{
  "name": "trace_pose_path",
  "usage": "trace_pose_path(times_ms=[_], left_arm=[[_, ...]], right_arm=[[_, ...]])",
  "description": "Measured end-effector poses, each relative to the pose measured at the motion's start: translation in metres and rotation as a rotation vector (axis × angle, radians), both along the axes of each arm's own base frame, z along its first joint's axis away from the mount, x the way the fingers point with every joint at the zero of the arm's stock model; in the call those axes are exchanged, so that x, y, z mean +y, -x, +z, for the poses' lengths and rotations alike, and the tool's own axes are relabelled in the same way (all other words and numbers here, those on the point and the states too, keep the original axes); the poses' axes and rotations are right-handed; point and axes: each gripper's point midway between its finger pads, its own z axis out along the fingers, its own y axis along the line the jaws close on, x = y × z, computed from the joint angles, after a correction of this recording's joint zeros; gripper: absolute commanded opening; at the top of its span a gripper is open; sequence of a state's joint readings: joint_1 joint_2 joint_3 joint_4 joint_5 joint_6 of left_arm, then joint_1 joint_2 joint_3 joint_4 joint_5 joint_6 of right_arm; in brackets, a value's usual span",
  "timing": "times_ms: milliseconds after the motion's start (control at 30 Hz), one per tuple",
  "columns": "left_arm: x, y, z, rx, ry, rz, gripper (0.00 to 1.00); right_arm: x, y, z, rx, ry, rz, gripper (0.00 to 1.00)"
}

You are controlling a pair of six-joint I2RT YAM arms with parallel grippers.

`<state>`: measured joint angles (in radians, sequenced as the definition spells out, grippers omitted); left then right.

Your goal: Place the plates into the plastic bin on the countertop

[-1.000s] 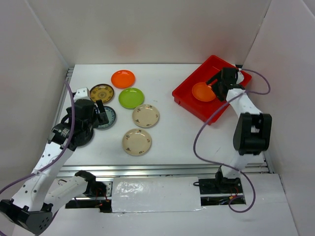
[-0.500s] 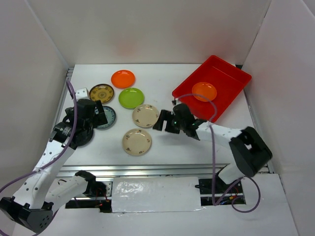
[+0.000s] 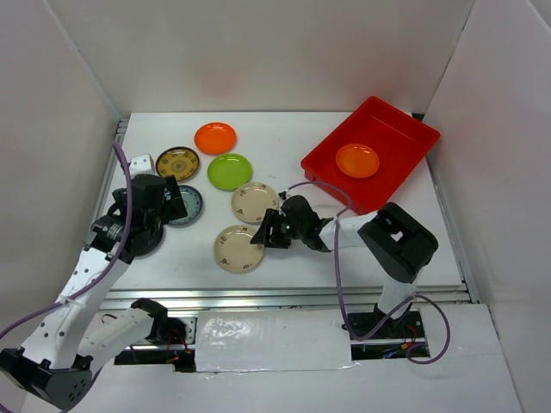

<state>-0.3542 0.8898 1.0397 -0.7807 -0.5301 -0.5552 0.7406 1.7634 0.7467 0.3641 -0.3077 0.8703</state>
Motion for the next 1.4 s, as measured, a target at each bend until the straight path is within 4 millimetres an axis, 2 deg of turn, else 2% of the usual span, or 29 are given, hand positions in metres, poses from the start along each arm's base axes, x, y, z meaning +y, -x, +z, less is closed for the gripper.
trace_pose_path(times_ms=[67,100,167,200,333,400,533,633,733,800,867,967,1033,1100,1167,1233,1400], left_arm=[[0.0,0.001,0.001,-0.006,0.002,0.0,0.99],[0.0,0.001,0.002,-0.009,0.003,-0.001,0.99],[0.001,0.002,0.004,-0.016,0.006,-0.001,0.99],[0.001,0.002,0.005,-0.02,0.007,-0.001,0.99],[0.0,0.003,0.005,-0.02,0.009,-0.004,0.99],[0.0,0.003,0.005,-0.021,0.009,-0.004,0.99],[0.001,0.003,0.005,-0.022,0.009,-0.003,0.99],[0.001,0.003,0.005,-0.022,0.009,-0.003,0.99],[0.001,0.003,0.005,-0.021,0.009,-0.003,0.99],[0.001,0.003,0.005,-0.022,0.009,-0.003,0.99],[0.001,0.003,0.005,-0.021,0.009,-0.003,0.99],[0.0,0.003,0.005,-0.021,0.009,-0.004,0.99],[0.0,0.003,0.005,-0.021,0.009,-0.004,0.99],[0.0,0.003,0.005,-0.021,0.01,-0.004,0.99],[0.0,0.003,0.005,-0.021,0.01,-0.005,0.99],[-0.001,0.003,0.005,-0.02,0.012,-0.008,0.99],[-0.003,0.002,0.004,-0.014,0.02,-0.022,0.99]], right_arm=[[0.002,0.003,-0.004,0.023,-0.003,0.0,0.43],[0.003,0.004,-0.006,0.033,-0.002,-0.003,0.31],[0.001,0.005,-0.009,0.047,0.006,-0.01,0.15],[0.0,0.006,-0.011,0.06,0.012,-0.018,0.0],[0.001,0.015,-0.011,0.074,0.028,-0.011,0.0],[0.004,0.027,-0.003,0.074,0.031,0.021,0.0],[0.007,0.037,0.042,0.023,-0.037,0.076,0.0],[-0.011,0.015,0.085,-0.056,-0.09,0.025,0.0],[-0.056,-0.044,0.111,-0.123,-0.058,-0.16,0.0],[-0.105,-0.099,0.125,-0.17,-0.004,-0.354,0.0],[-0.159,-0.142,0.135,-0.195,0.047,-0.53,0.0],[-0.229,-0.191,0.146,-0.212,0.11,-0.725,0.0],[-0.264,-0.217,0.149,-0.203,0.145,-0.811,0.0],[-0.291,-0.24,0.149,-0.192,0.17,-0.866,0.0],[-0.316,-0.261,0.144,-0.176,0.19,-0.913,0.0],[-0.339,-0.271,0.128,-0.139,0.214,-0.952,0.0],[-0.383,-0.257,0.082,-0.008,0.267,-1.03,0.0]])
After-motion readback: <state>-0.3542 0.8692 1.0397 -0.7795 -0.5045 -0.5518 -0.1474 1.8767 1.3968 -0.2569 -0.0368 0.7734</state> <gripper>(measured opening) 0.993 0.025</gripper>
